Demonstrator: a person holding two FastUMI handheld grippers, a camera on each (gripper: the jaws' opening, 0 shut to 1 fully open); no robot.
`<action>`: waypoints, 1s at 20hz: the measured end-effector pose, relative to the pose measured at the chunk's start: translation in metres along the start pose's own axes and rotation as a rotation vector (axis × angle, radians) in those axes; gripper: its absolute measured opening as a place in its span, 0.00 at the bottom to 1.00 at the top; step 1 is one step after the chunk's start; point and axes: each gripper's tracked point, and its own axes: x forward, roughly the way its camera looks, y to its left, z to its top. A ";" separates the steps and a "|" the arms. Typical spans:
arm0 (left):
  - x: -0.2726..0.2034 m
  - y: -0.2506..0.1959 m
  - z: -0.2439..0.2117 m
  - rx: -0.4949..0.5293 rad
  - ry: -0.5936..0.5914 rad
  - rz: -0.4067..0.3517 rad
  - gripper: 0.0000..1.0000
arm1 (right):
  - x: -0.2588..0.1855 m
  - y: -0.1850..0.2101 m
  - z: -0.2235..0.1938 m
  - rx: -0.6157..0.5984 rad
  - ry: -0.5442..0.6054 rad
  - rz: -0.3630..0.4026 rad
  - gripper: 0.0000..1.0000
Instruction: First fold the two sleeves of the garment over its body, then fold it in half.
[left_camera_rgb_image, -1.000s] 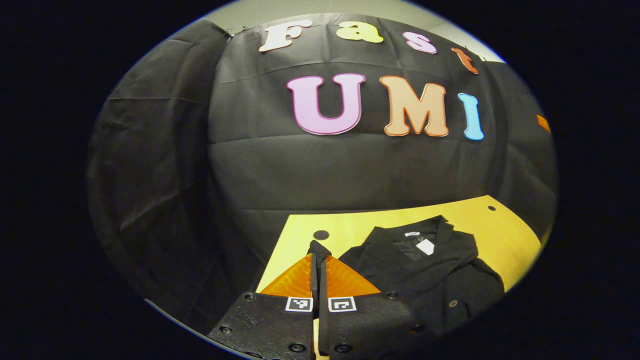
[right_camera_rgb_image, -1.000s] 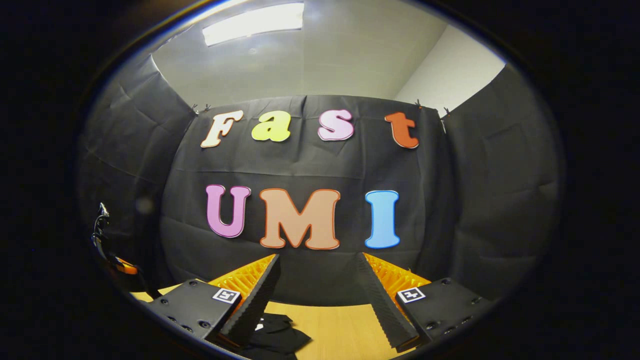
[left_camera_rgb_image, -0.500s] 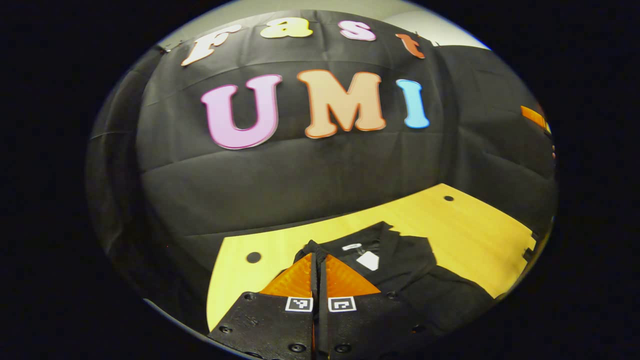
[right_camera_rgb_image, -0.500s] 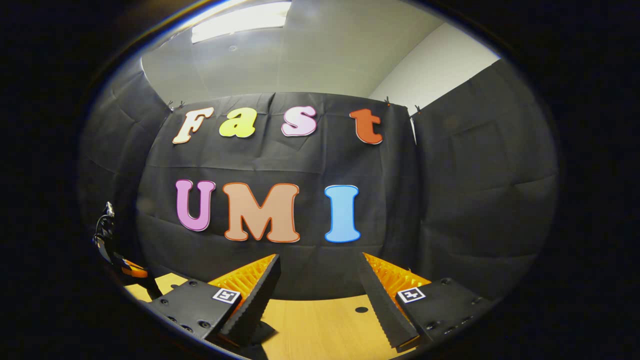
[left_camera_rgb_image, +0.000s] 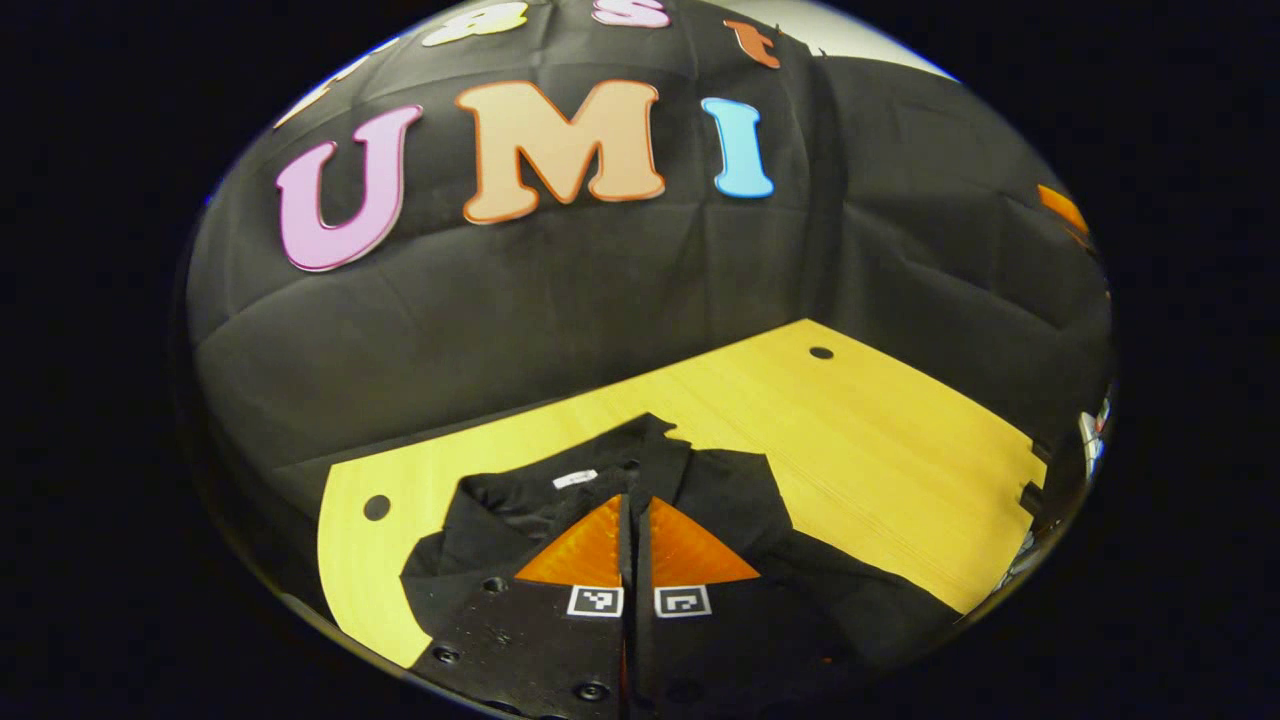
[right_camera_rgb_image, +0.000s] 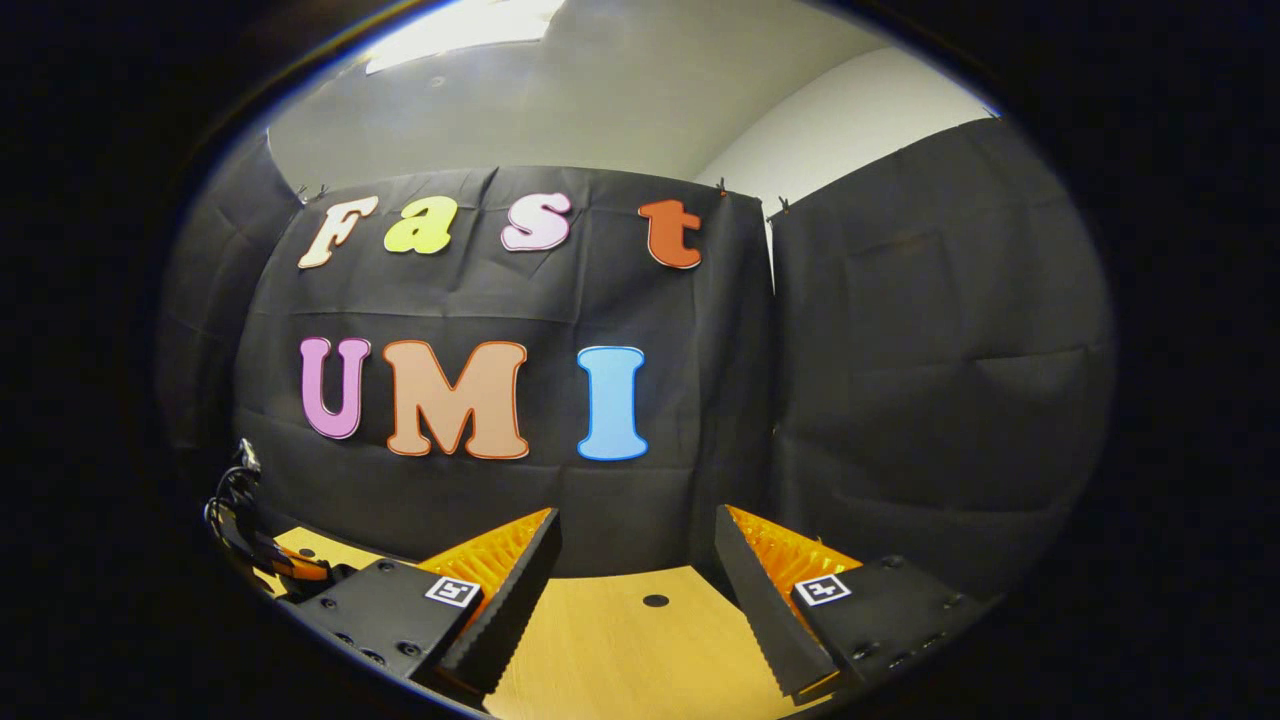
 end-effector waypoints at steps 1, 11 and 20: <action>0.009 -0.006 -0.001 0.001 0.007 -0.012 0.00 | 0.000 -0.002 -0.002 -0.005 0.007 -0.002 0.98; -0.003 -0.030 0.044 -0.045 -0.152 -0.008 0.94 | 0.011 0.025 -0.028 -0.031 0.048 0.112 0.98; -0.108 0.044 0.041 -0.072 -0.232 0.248 0.93 | 0.020 0.099 -0.072 -0.009 0.126 0.315 0.98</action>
